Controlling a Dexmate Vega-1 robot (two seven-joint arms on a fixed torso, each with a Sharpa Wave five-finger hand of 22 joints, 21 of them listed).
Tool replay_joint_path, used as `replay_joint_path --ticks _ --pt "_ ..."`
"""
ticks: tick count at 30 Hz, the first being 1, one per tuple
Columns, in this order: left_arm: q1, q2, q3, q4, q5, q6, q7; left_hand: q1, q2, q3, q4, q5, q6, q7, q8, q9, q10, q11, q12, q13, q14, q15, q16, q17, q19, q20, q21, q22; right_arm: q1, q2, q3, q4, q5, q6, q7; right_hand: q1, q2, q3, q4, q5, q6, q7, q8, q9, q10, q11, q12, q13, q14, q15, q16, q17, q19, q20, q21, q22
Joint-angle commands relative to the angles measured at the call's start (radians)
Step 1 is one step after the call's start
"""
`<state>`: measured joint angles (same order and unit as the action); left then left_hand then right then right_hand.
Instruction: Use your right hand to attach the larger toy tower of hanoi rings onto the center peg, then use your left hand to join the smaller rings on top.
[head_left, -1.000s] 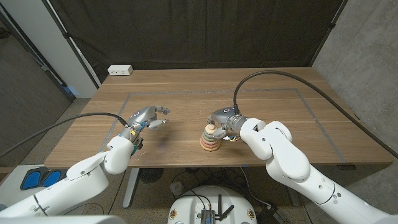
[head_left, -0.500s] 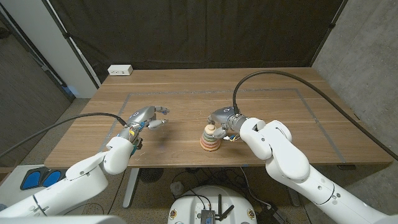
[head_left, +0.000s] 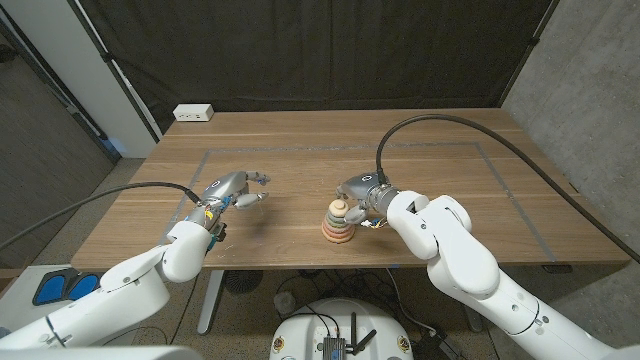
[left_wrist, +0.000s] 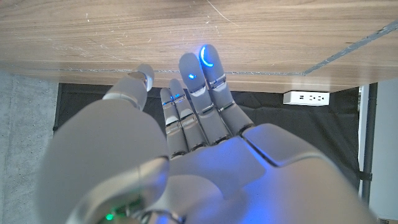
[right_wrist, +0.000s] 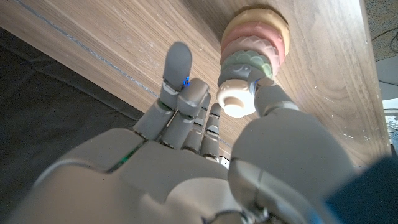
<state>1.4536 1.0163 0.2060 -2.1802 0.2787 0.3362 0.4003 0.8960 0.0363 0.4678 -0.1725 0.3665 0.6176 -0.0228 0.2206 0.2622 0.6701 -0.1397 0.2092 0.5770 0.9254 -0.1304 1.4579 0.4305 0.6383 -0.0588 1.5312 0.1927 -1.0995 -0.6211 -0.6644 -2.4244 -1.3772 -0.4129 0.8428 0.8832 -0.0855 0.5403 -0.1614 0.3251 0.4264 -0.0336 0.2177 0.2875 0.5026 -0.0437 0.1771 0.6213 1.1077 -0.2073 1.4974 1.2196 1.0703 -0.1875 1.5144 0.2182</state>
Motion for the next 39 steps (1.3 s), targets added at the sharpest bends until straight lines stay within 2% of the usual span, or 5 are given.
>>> replay_joint_path --ticks 1,13,18,31,39 --pt "0.044 -0.005 -0.036 -0.022 0.015 -0.003 0.022 0.006 -0.018 -0.001 -0.006 0.000 -0.003 -0.005 -0.007 0.006 -0.006 -0.011 -0.008 0.000 -0.003 -0.089 0.008 0.001 0.007 -0.147 0.004 0.003 -0.079 -0.001 0.059 -0.052 -0.048 -0.031 -0.046 0.012 0.006 0.003 0.001 -0.006 0.025 -0.014 0.012 0.000 0.029 -0.026 0.018 -0.008 -0.002 -0.011 -0.007 -0.002 -0.002 -0.034 -0.003 0.004" --pt "0.087 -0.031 -0.067 -0.060 0.027 0.059 0.025 -0.008 -0.028 -0.010 0.003 -0.002 -0.021 -0.004 -0.013 0.005 -0.028 -0.007 -0.015 -0.002 -0.007 -0.089 0.005 -0.005 0.002 -0.145 0.002 0.003 -0.191 -0.010 0.168 -0.074 0.025 -0.080 -0.187 0.024 0.030 0.014 0.001 -0.010 0.090 -0.019 0.046 0.010 0.074 -0.054 0.031 -0.020 -0.002 -0.011 -0.012 -0.003 -0.003 -0.034 -0.004 0.004" --pt "0.087 -0.048 -0.068 -0.070 0.037 0.070 0.033 -0.011 -0.030 -0.012 0.004 -0.002 -0.024 -0.004 -0.014 0.005 -0.029 -0.008 -0.015 -0.003 -0.007 -0.089 0.005 -0.006 0.001 -0.145 0.001 0.003 -0.239 -0.027 0.213 -0.078 0.072 -0.101 -0.261 0.028 0.037 0.016 0.001 -0.010 0.095 -0.039 0.050 0.013 0.098 -0.065 0.034 -0.026 0.003 -0.011 -0.011 -0.001 -0.002 -0.034 -0.003 0.004" --pt "0.012 -0.101 0.041 -0.111 0.119 0.182 0.048 -0.011 -0.038 -0.016 0.002 -0.001 -0.074 -0.013 -0.027 0.003 -0.091 -0.007 -0.027 -0.011 -0.015 -0.089 0.003 -0.007 -0.010 -0.146 -0.001 0.004 -0.403 -0.107 0.365 -0.055 0.237 -0.137 -0.548 0.035 0.050 0.022 -0.001 -0.008 0.091 -0.039 0.048 0.013 0.111 -0.069 0.033 -0.032 0.013 -0.011 -0.003 0.004 0.001 -0.034 -0.001 0.006" --pt "-0.017 -0.183 0.100 -0.118 0.180 0.252 0.139 -0.015 -0.043 -0.020 0.004 -0.002 -0.094 -0.011 -0.028 0.001 -0.120 -0.003 -0.028 -0.017 -0.029 -0.089 -0.003 -0.010 -0.024 -0.138 -0.004 0.003 -0.474 -0.145 0.483 -0.010 0.413 -0.096 -0.748 0.042 0.059 0.027 -0.002 -0.006 0.092 -0.040 0.048 0.013 0.117 -0.076 0.035 -0.031 0.019 -0.011 0.003 0.007 0.001 -0.034 -0.001 0.005"
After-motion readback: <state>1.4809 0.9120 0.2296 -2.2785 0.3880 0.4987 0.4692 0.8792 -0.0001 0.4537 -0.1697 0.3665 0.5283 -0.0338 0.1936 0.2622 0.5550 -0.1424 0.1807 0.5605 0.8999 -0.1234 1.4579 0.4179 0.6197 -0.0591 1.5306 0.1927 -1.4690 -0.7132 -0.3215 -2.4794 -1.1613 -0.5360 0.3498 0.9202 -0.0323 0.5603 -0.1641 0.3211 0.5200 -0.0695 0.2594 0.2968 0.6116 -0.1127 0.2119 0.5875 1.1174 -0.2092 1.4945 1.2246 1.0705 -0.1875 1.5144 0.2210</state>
